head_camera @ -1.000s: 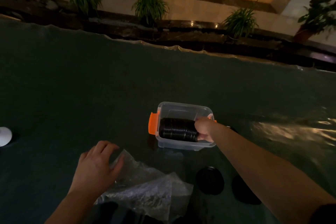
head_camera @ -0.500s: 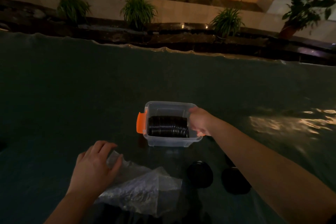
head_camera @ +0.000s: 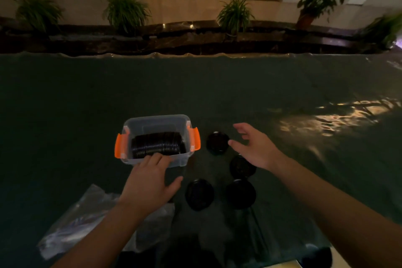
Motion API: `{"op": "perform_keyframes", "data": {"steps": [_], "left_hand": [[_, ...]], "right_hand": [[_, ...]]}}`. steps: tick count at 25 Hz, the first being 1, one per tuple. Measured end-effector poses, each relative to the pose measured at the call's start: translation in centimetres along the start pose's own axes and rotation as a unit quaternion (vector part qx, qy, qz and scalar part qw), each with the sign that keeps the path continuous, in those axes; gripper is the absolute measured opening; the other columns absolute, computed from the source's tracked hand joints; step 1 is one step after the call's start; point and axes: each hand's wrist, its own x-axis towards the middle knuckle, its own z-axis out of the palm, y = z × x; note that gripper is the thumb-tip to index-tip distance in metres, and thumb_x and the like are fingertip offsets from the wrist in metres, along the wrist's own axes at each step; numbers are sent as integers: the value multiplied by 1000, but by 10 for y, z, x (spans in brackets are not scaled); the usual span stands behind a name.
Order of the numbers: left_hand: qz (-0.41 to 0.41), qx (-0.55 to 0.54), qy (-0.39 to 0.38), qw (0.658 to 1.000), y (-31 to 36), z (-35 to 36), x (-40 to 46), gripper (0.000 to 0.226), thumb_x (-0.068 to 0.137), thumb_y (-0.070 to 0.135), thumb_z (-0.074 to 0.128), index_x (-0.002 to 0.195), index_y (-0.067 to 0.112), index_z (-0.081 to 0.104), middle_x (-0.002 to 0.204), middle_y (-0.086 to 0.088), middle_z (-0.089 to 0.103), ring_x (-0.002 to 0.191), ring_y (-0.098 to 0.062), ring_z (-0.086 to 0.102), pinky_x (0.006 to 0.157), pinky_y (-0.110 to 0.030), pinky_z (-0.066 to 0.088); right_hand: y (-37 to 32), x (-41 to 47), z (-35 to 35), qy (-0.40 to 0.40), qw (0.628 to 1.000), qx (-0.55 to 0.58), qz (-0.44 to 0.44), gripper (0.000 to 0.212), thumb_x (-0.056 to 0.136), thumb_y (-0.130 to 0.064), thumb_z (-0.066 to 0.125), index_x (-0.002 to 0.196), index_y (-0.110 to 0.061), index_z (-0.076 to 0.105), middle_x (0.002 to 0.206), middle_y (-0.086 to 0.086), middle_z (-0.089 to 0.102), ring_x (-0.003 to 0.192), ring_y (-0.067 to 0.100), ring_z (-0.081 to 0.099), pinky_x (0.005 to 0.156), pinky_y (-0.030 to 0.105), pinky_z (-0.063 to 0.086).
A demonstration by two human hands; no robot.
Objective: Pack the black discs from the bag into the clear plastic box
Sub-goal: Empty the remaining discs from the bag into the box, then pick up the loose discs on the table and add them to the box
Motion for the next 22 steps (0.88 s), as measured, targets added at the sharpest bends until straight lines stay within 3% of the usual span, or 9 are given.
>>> {"op": "perform_keyframes", "data": {"steps": [4, 8, 15, 18, 22], "left_hand": [[7, 26, -74, 997, 41, 50, 19, 64, 81, 65, 58, 133, 28, 50, 132, 3, 55, 124, -19, 50, 102, -38, 45], [-19, 77, -157, 984, 64, 97, 28, 79, 77, 67, 61, 142, 29, 38, 142, -1, 44, 132, -24, 42, 104, -45, 44], [-102, 92, -224, 965, 66, 135, 27, 105, 74, 67, 68, 156, 33, 11, 161, -6, 21, 146, -32, 24, 111, -53, 38], [-108, 82, -231, 964, 67, 141, 27, 104, 74, 65, 69, 155, 32, 13, 158, -5, 26, 143, -31, 30, 109, -52, 42], [-94, 63, -234, 966, 62, 143, 33, 101, 72, 63, 72, 153, 31, 21, 150, -2, 35, 137, -27, 36, 105, -47, 47]], "right_hand": [[59, -22, 12, -18, 995, -94, -10, 63, 89, -46, 71, 144, -26, 47, 141, 1, 50, 127, 20, 52, 103, 29, 43], [109, -37, 41, -62, 987, -146, -1, 75, 84, -55, 72, 146, -23, 44, 145, 3, 42, 133, 27, 43, 107, 40, 44], [134, -44, 91, -86, 975, -206, 14, 103, 68, -75, 68, 147, -26, 25, 147, 7, 34, 131, 34, 40, 98, 48, 49], [135, -43, 101, -88, 972, -214, 38, 109, 69, -73, 69, 151, -22, 18, 144, 8, 37, 129, 33, 42, 96, 47, 49], [135, -43, 99, -104, 969, -219, 40, 96, 78, -58, 70, 151, -21, 19, 142, 11, 38, 127, 35, 43, 94, 48, 51]]}}
